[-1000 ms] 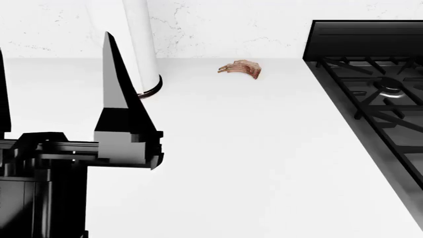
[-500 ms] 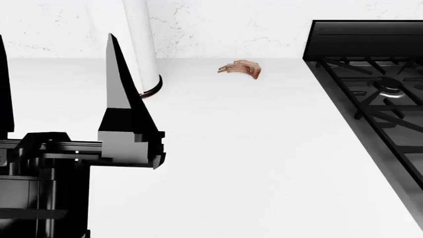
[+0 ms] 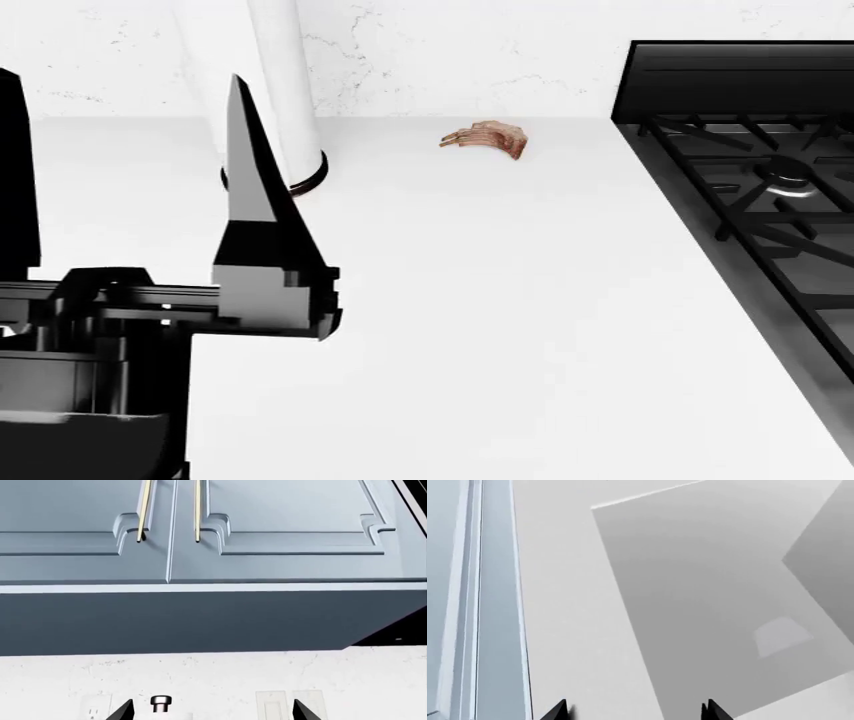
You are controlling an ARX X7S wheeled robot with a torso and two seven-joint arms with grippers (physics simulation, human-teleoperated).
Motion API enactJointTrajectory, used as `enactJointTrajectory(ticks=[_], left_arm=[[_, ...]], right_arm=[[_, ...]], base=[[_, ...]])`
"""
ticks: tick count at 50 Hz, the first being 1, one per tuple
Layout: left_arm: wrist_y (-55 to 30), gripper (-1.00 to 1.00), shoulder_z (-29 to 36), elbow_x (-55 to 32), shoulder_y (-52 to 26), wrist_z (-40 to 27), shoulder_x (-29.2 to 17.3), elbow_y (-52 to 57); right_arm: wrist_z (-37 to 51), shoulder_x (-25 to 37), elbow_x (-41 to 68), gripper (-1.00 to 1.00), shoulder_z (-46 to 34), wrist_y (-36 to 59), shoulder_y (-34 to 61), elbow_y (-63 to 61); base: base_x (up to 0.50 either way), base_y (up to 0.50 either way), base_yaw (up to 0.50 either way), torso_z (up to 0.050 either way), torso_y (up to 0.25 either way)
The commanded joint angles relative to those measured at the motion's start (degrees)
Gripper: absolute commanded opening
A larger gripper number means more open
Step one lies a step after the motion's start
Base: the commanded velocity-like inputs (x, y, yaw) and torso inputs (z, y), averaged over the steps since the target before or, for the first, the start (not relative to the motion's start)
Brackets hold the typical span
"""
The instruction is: Close the microwave door
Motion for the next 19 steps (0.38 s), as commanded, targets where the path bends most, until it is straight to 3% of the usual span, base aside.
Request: enactJointTrajectory(ticks=[1,19], left_arm=[[-0.3,1.00,-0.3,0.2,0.6,0.3,0.3,-0.2],[-0.5,1.00,-0.9,0.1,1.4,0.8,0.7,-0.6]], right_arm=[[-4.8,0.2,3.2,1.00,4.5,5.0,2.7,4.8],[-5.2,2.5,0.4,1.00,21.7,17.1,3.5,4.8]], base=[[0.00,0.00,0.00,0.000,0.000],[0.00,0.00,0.00,0.000,0.000]])
